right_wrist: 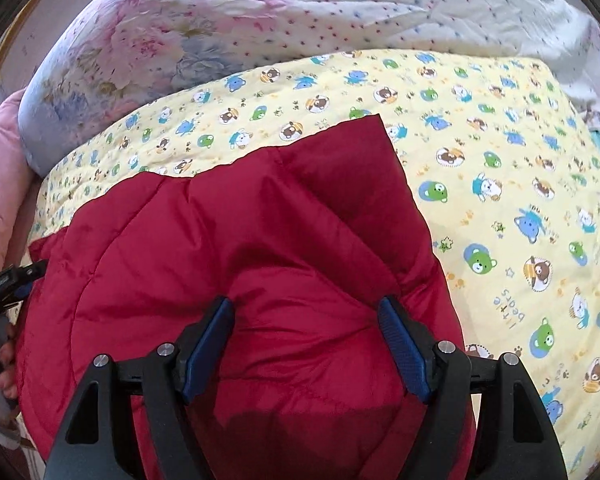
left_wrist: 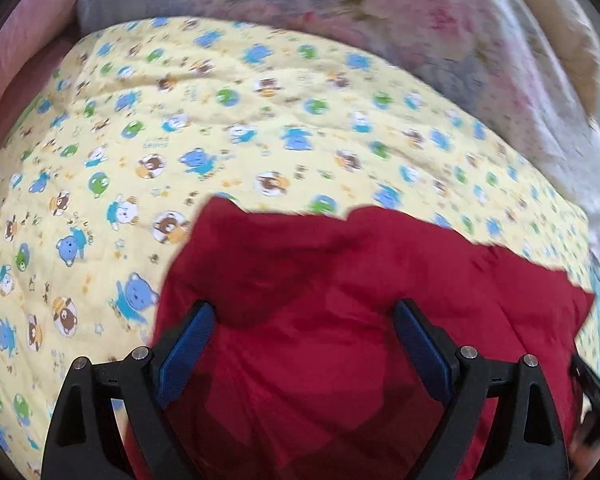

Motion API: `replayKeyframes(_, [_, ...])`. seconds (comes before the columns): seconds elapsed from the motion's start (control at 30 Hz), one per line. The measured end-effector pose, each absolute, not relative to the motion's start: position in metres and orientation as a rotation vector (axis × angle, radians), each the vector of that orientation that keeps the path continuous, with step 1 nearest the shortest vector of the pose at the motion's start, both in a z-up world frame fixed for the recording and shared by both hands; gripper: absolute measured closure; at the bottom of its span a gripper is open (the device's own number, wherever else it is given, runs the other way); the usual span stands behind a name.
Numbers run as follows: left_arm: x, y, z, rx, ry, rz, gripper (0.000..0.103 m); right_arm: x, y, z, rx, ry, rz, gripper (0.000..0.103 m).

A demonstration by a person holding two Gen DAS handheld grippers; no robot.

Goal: Fold large clothes

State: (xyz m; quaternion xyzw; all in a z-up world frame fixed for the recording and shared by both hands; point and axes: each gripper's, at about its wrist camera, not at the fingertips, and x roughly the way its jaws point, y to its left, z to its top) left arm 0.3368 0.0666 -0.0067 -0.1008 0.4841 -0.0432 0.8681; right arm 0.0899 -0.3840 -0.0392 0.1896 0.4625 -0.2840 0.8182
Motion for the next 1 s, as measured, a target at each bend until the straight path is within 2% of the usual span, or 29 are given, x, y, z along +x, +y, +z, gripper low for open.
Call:
replayKeyframes(0.23, [0.329,0.075,0.002,-0.263,1.0,-0.114,0.016,0.09,-0.39,-0.043,0.441,0.992,-0.616,0.027])
replayKeyframes(0.63, [0.164,0.06,0.038,-0.208,0.89,-0.374,0.016,0.083,-0.393,-0.04,0.473,0.949,-0.641,0.026])
replayKeyframes(0.87, [0.122,0.056,0.033,-0.152,0.913,-0.347,0.016,0.042,-0.316,0.015,0.32,0.85,-0.595,0.022])
replayKeyframes(1.0, [0.118,0.048,0.023,-0.124,0.936,-0.334,0.015,0.029,-0.267,0.018,0.215,0.879,-0.504,0.023])
